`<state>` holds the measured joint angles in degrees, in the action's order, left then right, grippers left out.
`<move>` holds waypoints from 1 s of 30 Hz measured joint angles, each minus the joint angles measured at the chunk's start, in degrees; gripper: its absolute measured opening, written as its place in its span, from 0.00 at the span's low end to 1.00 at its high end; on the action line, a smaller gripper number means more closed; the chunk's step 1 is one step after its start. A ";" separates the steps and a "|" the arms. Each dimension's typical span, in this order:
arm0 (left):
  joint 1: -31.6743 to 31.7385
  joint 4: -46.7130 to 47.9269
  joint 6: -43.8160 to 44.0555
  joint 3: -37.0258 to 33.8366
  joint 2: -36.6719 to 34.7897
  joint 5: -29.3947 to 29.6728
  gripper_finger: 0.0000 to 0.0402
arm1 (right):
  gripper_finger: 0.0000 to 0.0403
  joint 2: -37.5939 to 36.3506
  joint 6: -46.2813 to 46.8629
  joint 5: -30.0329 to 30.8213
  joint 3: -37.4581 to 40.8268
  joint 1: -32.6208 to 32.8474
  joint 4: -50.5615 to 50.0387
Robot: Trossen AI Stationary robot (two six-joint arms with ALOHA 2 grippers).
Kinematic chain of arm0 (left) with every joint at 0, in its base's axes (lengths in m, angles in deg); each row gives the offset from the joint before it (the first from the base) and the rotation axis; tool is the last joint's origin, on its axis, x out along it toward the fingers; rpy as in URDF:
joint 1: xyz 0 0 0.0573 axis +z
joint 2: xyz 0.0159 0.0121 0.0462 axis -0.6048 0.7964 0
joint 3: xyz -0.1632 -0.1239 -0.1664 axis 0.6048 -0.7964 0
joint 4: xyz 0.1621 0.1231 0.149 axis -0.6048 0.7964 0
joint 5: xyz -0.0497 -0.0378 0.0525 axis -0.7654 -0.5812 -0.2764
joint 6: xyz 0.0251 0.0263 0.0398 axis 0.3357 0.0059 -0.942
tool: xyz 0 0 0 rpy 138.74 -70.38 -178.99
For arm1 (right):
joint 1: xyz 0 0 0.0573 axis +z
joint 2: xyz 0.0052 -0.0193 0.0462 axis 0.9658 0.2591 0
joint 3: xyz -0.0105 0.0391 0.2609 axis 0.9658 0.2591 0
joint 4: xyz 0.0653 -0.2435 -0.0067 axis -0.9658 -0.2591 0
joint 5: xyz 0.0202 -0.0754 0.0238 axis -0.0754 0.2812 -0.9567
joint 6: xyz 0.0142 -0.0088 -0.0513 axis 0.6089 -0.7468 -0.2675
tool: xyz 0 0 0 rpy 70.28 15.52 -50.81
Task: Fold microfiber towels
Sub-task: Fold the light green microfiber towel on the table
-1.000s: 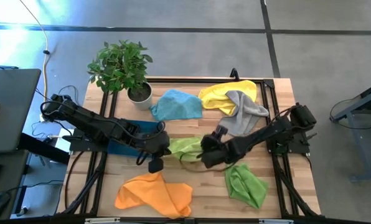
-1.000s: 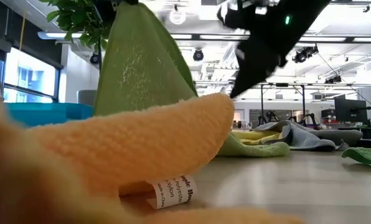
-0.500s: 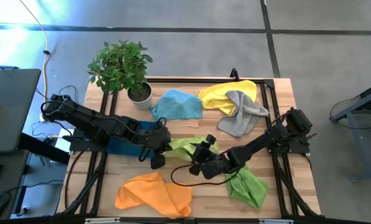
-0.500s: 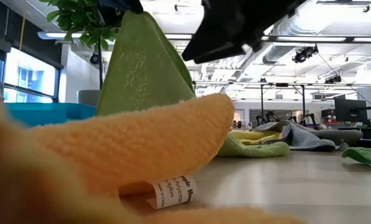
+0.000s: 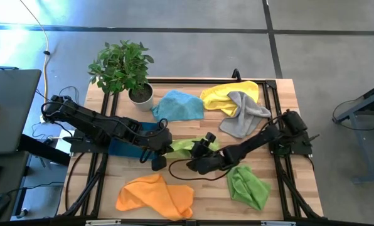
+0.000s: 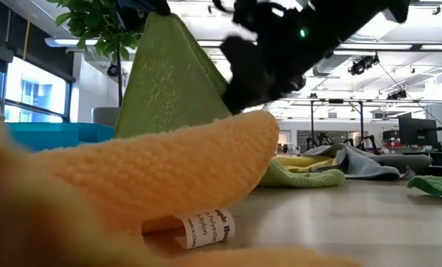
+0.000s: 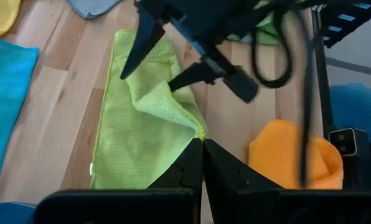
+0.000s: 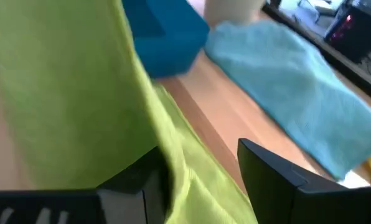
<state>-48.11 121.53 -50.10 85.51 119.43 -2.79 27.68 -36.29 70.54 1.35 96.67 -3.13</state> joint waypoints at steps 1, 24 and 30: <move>0.00 0.05 0.00 0.00 0.00 -0.46 0.00 | 0.43 0.24 1.38 -0.06 0.04 -0.13 -2.16; 0.00 1.60 -0.44 0.00 0.00 -1.05 0.00 | 0.34 0.78 12.44 -4.24 0.22 1.00 -24.38; 0.00 1.73 -0.42 0.00 0.00 -1.05 0.00 | 0.23 0.75 13.19 -5.41 0.24 1.33 -25.01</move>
<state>-48.11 123.26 -50.52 85.51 119.43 -3.84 28.43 -23.10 65.13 1.60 98.01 -28.14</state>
